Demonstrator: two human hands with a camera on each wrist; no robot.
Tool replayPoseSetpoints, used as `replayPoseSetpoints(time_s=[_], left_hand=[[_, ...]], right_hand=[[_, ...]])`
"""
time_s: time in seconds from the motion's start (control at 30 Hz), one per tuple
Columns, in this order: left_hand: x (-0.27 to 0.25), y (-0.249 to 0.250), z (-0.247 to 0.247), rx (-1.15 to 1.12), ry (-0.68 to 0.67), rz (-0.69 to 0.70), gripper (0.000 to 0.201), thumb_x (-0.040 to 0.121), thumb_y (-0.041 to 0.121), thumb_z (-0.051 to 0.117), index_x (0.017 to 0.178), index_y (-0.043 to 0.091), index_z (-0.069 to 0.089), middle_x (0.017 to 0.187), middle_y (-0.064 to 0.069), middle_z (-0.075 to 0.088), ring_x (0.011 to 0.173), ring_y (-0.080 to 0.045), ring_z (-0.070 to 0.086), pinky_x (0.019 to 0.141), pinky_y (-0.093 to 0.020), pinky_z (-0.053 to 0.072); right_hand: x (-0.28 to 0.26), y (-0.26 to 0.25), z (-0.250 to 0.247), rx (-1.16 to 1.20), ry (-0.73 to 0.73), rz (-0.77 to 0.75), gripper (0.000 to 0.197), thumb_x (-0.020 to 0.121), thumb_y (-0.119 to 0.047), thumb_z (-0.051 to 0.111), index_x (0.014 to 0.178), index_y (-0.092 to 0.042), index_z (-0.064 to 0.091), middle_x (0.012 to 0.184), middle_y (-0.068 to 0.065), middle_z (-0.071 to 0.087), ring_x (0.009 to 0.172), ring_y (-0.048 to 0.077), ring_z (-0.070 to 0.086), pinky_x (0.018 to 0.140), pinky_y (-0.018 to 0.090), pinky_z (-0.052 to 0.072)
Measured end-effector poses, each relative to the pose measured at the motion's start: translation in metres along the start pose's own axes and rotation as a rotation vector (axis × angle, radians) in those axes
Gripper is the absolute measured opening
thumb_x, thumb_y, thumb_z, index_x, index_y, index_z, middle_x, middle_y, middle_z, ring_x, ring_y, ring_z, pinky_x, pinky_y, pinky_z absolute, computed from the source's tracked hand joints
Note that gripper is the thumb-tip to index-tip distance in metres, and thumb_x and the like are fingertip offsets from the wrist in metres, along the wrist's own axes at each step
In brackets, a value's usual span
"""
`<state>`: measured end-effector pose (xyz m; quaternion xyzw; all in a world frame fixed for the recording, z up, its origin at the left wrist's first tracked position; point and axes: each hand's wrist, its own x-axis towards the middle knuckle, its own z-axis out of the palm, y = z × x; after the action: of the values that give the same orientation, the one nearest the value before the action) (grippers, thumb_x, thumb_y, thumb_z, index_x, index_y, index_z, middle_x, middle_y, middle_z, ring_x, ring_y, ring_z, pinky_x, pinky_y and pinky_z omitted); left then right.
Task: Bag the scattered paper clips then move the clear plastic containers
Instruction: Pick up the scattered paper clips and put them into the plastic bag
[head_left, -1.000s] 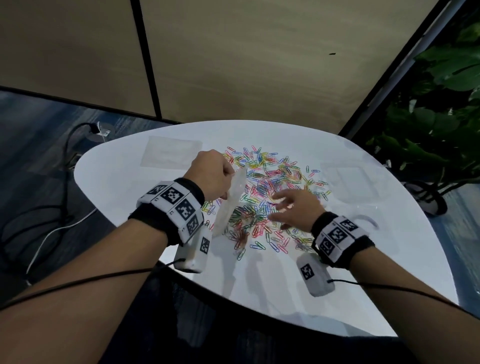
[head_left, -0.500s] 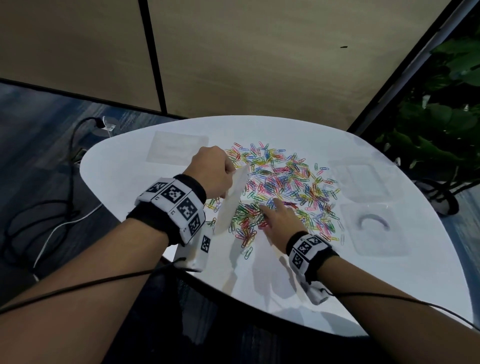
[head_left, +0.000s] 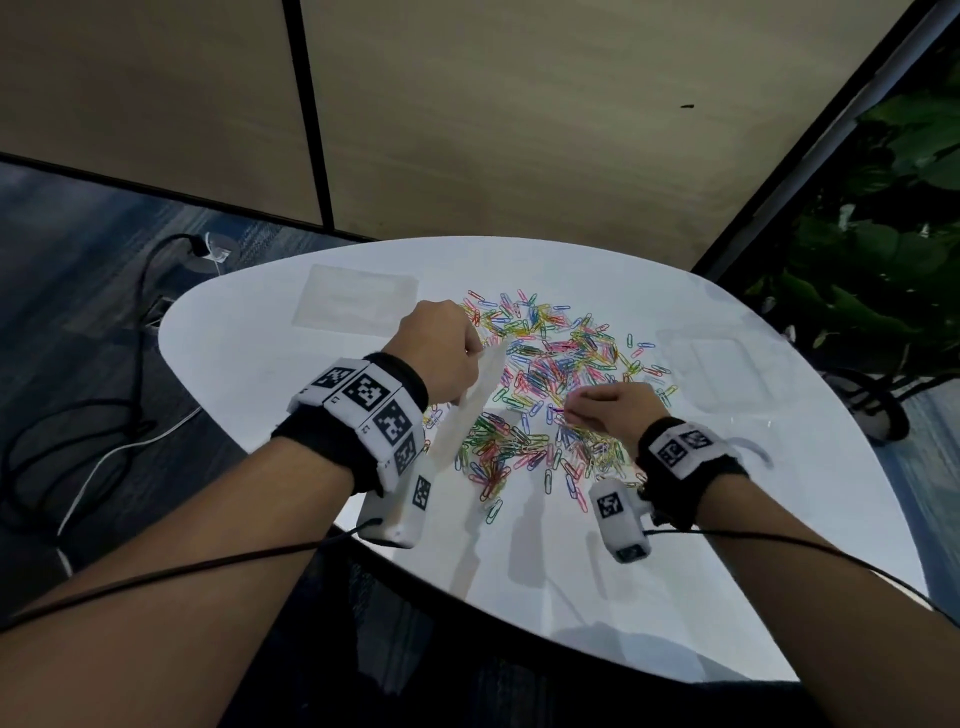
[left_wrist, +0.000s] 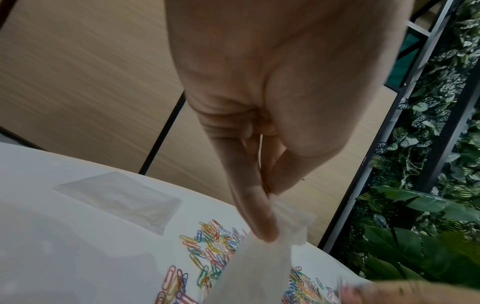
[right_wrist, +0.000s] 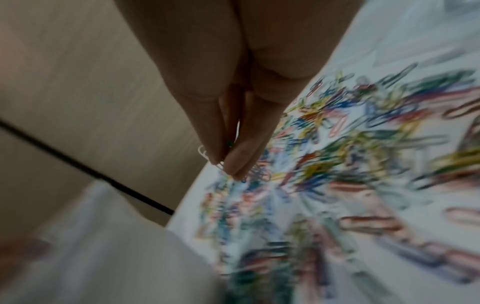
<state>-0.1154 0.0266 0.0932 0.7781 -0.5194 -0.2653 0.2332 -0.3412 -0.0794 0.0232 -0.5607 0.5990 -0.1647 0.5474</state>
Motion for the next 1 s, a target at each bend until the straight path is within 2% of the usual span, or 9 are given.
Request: replayPoseSetpoints(time_s=[0.1, 0.2, 0.33, 0.4, 0.57, 0.7, 0.8, 0.9, 1.0], left_hand=[[0.001, 0.005, 0.005, 0.002, -0.017, 0.009, 0.024, 0.094, 0.005, 0.058, 0.084, 0.007, 0.079, 0.068, -0.005, 0.075, 0.05, -0.012, 0.071, 0.061, -0.025, 0.061], [0.002, 0.011, 0.01, -0.003, -0.035, 0.017, 0.023, 0.093, 0.004, 0.058, 0.085, 0.003, 0.079, 0.073, -0.008, 0.077, 0.053, -0.016, 0.073, 0.059, -0.026, 0.062], [0.002, 0.014, 0.014, -0.01, -0.033, 0.047, 0.024, 0.093, 0.003, 0.057, 0.079, 0.009, 0.076, 0.068, -0.002, 0.071, 0.056, -0.022, 0.074, 0.068, -0.035, 0.065], [0.001, 0.015, 0.016, -0.028, -0.033, 0.05, 0.024, 0.094, 0.004, 0.057, 0.081, 0.004, 0.077, 0.072, -0.009, 0.075, 0.057, -0.022, 0.075, 0.068, -0.035, 0.065], [-0.003, 0.018, 0.019, -0.088, -0.066, 0.05, 0.019, 0.097, 0.006, 0.059, 0.096, 0.005, 0.077, 0.074, -0.01, 0.075, 0.059, -0.021, 0.076, 0.069, -0.033, 0.065], [-0.003, 0.018, 0.019, -0.097, -0.089, 0.081, 0.021, 0.097, 0.004, 0.057, 0.096, 0.003, 0.078, 0.073, -0.009, 0.074, 0.059, -0.019, 0.075, 0.064, -0.026, 0.063], [-0.002, 0.017, 0.019, -0.105, -0.078, 0.076, 0.021, 0.096, 0.004, 0.058, 0.097, 0.003, 0.078, 0.082, -0.012, 0.076, 0.058, -0.017, 0.075, 0.062, -0.026, 0.063], [-0.002, 0.015, 0.018, -0.092, -0.065, 0.076, 0.022, 0.095, 0.004, 0.057, 0.093, 0.005, 0.079, 0.085, -0.012, 0.078, 0.057, -0.015, 0.075, 0.062, -0.028, 0.063], [0.0, 0.012, 0.017, -0.074, -0.036, 0.063, 0.021, 0.096, 0.005, 0.058, 0.091, 0.002, 0.078, 0.083, -0.011, 0.077, 0.054, -0.013, 0.074, 0.061, -0.03, 0.064]], right_hand=[[-0.02, -0.036, 0.001, 0.467, -0.157, -0.006, 0.021, 0.083, 0.001, 0.069, 0.102, 0.008, 0.069, 0.107, 0.025, 0.071, 0.092, 0.026, 0.073, 0.08, 0.027, 0.06], [-0.036, -0.061, 0.009, 0.596, -0.302, -0.033, 0.024, 0.087, -0.002, 0.065, 0.109, 0.009, 0.066, 0.1, 0.018, 0.073, 0.092, 0.021, 0.073, 0.075, 0.02, 0.058], [-0.044, -0.063, 0.028, 0.494, -0.356, -0.052, 0.023, 0.087, 0.003, 0.065, 0.107, 0.015, 0.064, 0.096, 0.019, 0.072, 0.083, 0.021, 0.073, 0.076, 0.021, 0.059], [-0.045, -0.059, 0.036, 0.426, -0.293, -0.052, 0.02, 0.084, 0.008, 0.066, 0.103, 0.016, 0.065, 0.098, 0.024, 0.07, 0.083, 0.027, 0.071, 0.08, 0.026, 0.06], [-0.042, -0.05, 0.05, 0.193, -0.157, -0.124, 0.017, 0.075, 0.016, 0.069, 0.086, 0.004, 0.074, 0.094, 0.028, 0.072, 0.092, 0.039, 0.071, 0.088, 0.04, 0.058], [-0.041, -0.047, 0.053, -0.14, -0.082, -0.233, 0.013, 0.078, 0.001, 0.073, 0.089, -0.005, 0.077, 0.08, 0.011, 0.075, 0.073, 0.022, 0.073, 0.076, 0.032, 0.061], [-0.036, -0.045, 0.051, -0.382, -0.117, -0.351, 0.02, 0.079, -0.008, 0.072, 0.096, -0.016, 0.078, 0.083, 0.0, 0.076, 0.078, 0.014, 0.072, 0.08, 0.033, 0.06], [-0.037, -0.048, 0.045, -0.388, -0.27, -0.39, 0.022, 0.084, -0.005, 0.065, 0.098, -0.017, 0.078, 0.089, 0.003, 0.077, 0.079, 0.016, 0.074, 0.08, 0.036, 0.061], [-0.041, -0.053, 0.033, -0.124, -0.288, -0.369, 0.021, 0.088, 0.004, 0.06, 0.096, -0.006, 0.077, 0.094, 0.011, 0.076, 0.075, 0.018, 0.071, 0.071, 0.031, 0.06]])
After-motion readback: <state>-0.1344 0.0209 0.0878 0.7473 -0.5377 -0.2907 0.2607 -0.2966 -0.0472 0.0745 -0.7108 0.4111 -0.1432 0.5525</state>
